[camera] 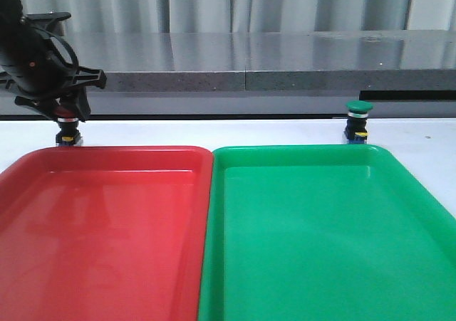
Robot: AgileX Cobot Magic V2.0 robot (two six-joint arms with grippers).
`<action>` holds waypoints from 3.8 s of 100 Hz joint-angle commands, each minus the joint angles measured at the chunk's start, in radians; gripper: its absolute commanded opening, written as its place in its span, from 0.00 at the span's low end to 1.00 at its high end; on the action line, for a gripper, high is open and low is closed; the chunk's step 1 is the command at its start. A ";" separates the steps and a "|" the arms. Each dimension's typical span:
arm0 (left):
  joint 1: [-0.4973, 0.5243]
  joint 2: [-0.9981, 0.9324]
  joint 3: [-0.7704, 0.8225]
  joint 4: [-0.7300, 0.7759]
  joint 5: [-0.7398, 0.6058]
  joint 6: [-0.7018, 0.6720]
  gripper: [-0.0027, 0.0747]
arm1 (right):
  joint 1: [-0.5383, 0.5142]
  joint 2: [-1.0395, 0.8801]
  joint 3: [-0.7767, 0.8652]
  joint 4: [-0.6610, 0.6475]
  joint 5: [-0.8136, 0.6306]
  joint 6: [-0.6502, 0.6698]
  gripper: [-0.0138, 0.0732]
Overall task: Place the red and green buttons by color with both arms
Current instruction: 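Move the left gripper down over the red button and grasp it, then carry the red button with the left gripper into the red tray, then open the left gripper and lift it away from the button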
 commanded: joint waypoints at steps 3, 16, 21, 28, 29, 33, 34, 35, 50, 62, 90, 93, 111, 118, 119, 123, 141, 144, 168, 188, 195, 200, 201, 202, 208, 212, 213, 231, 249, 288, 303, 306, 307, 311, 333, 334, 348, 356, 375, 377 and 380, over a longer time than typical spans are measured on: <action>-0.006 -0.057 -0.030 -0.012 -0.050 -0.002 0.22 | -0.003 -0.021 -0.016 0.001 -0.076 -0.005 0.08; -0.006 -0.057 -0.032 0.006 -0.046 -0.002 0.10 | -0.003 -0.021 -0.016 0.001 -0.076 -0.005 0.08; -0.006 -0.059 -0.040 0.006 -0.033 -0.002 0.07 | -0.003 -0.021 -0.016 0.001 -0.076 -0.005 0.08; -0.006 -0.060 -0.066 0.006 0.001 -0.002 0.04 | -0.003 -0.021 -0.016 0.001 -0.076 -0.005 0.08; -0.006 -0.063 -0.073 0.006 0.005 -0.002 0.04 | -0.003 -0.021 -0.016 0.001 -0.076 -0.005 0.08; -0.006 -0.067 -0.089 0.006 0.026 -0.002 0.03 | -0.003 -0.021 -0.016 0.001 -0.076 -0.005 0.08; -0.006 -0.071 -0.096 0.006 0.030 -0.002 0.03 | -0.003 -0.021 -0.016 0.001 -0.076 -0.005 0.08; -0.006 -0.071 -0.100 0.006 0.037 -0.002 0.03 | -0.003 -0.021 -0.016 0.001 -0.076 -0.005 0.08; -0.006 -0.136 -0.157 -0.019 0.099 -0.002 0.03 | -0.003 -0.021 -0.016 0.001 -0.076 -0.005 0.08; -0.006 -0.209 -0.155 -0.075 0.121 -0.002 0.03 | -0.003 -0.021 -0.016 0.001 -0.076 -0.005 0.08; -0.027 -0.393 0.002 -0.118 0.107 -0.002 0.03 | -0.003 -0.021 -0.016 0.001 -0.076 -0.005 0.08; -0.030 -0.416 0.035 -0.118 0.088 -0.002 0.03 | -0.003 -0.021 -0.016 0.001 -0.076 -0.005 0.08; -0.063 -0.569 0.274 -0.165 -0.039 -0.002 0.03 | -0.003 -0.021 -0.016 0.001 -0.076 -0.005 0.08; -0.085 -0.611 0.356 -0.195 -0.087 -0.002 0.03 | -0.003 -0.021 -0.016 0.001 -0.076 -0.005 0.08; -0.090 -0.617 0.370 -0.207 -0.101 -0.002 0.03 | -0.003 -0.021 -0.016 0.001 -0.076 -0.005 0.08; -0.105 -0.631 0.411 -0.223 -0.123 -0.002 0.03 | -0.003 -0.021 -0.016 0.001 -0.076 -0.005 0.08; -0.194 -0.632 0.527 -0.249 -0.225 -0.002 0.03 | -0.003 -0.021 -0.016 0.001 -0.076 -0.005 0.08; -0.212 -0.632 0.540 -0.252 -0.242 -0.002 0.03 | -0.003 -0.021 -0.016 0.001 -0.076 -0.005 0.08; -0.250 -0.632 0.602 -0.296 -0.342 -0.002 0.03 | -0.003 -0.021 -0.016 0.001 -0.076 -0.005 0.08; -0.248 -0.581 0.612 -0.298 -0.354 -0.002 0.03 | -0.003 -0.021 -0.016 0.001 -0.076 -0.005 0.08; -0.248 -0.552 0.612 -0.300 -0.354 -0.002 0.03 | -0.003 -0.021 -0.016 0.001 -0.076 -0.005 0.08; -0.248 -0.533 0.612 -0.300 -0.359 -0.002 0.03 | -0.003 -0.021 -0.016 0.001 -0.076 -0.005 0.08; -0.248 -0.529 0.612 -0.300 -0.358 -0.002 0.03 | -0.003 -0.021 -0.016 0.001 -0.076 -0.005 0.08; -0.248 -0.520 0.612 -0.300 -0.361 -0.002 0.03 | -0.003 -0.021 -0.016 0.001 -0.076 -0.005 0.08; -0.248 -0.500 0.612 -0.300 -0.368 -0.002 0.03 | -0.003 -0.021 -0.016 0.001 -0.076 -0.005 0.08; -0.248 -0.484 0.612 -0.300 -0.377 -0.002 0.03 | -0.003 -0.021 -0.016 0.001 -0.076 -0.005 0.08; -0.248 -0.477 0.612 -0.300 -0.381 -0.002 0.03 | -0.003 -0.021 -0.016 0.001 -0.076 -0.005 0.08; -0.248 -0.419 0.612 -0.300 -0.398 -0.002 0.03 | -0.003 -0.021 -0.016 0.001 -0.076 -0.005 0.08; -0.248 -0.394 0.612 -0.300 -0.396 -0.002 0.03 | -0.003 -0.021 -0.016 0.001 -0.076 -0.005 0.08; -0.248 -0.398 0.612 -0.300 -0.398 0.002 0.37 | -0.003 -0.021 -0.016 0.001 -0.076 -0.005 0.08; -0.248 -0.406 0.612 -0.300 -0.393 0.002 0.72 | -0.003 -0.021 -0.016 0.001 -0.076 -0.005 0.08; -0.248 -0.406 0.612 -0.300 -0.391 0.002 0.77 | -0.003 -0.021 -0.016 0.001 -0.076 -0.005 0.08; -0.248 -0.406 0.612 -0.300 -0.388 0.002 0.77 | -0.003 -0.021 -0.016 0.001 -0.076 -0.005 0.08; -0.248 -0.408 0.612 -0.300 -0.388 0.002 0.80 | -0.003 -0.021 -0.016 0.001 -0.076 -0.005 0.08; -0.248 -0.461 0.612 -0.300 -0.386 0.002 0.80 | -0.003 -0.021 -0.016 0.001 -0.076 -0.005 0.08; -0.248 -0.464 0.612 -0.300 -0.386 0.003 0.80 | -0.003 -0.021 -0.016 0.001 -0.076 -0.005 0.08; -0.240 -0.538 0.612 -0.265 -0.397 0.003 0.79 | -0.003 -0.021 -0.016 0.001 -0.076 -0.005 0.08; -0.225 -0.589 0.612 -0.245 -0.420 0.003 0.79 | -0.003 -0.021 -0.016 0.001 -0.076 -0.005 0.08; -0.136 -0.721 0.612 -0.173 -0.414 0.005 0.79 | -0.003 -0.021 -0.016 0.001 -0.076 -0.005 0.08; -0.126 -0.731 0.612 -0.160 -0.412 0.005 0.79 | -0.003 -0.021 -0.016 0.001 -0.076 -0.005 0.08; -0.113 -0.756 0.614 -0.144 -0.403 0.005 0.79 | -0.003 -0.021 -0.016 0.001 -0.076 -0.005 0.08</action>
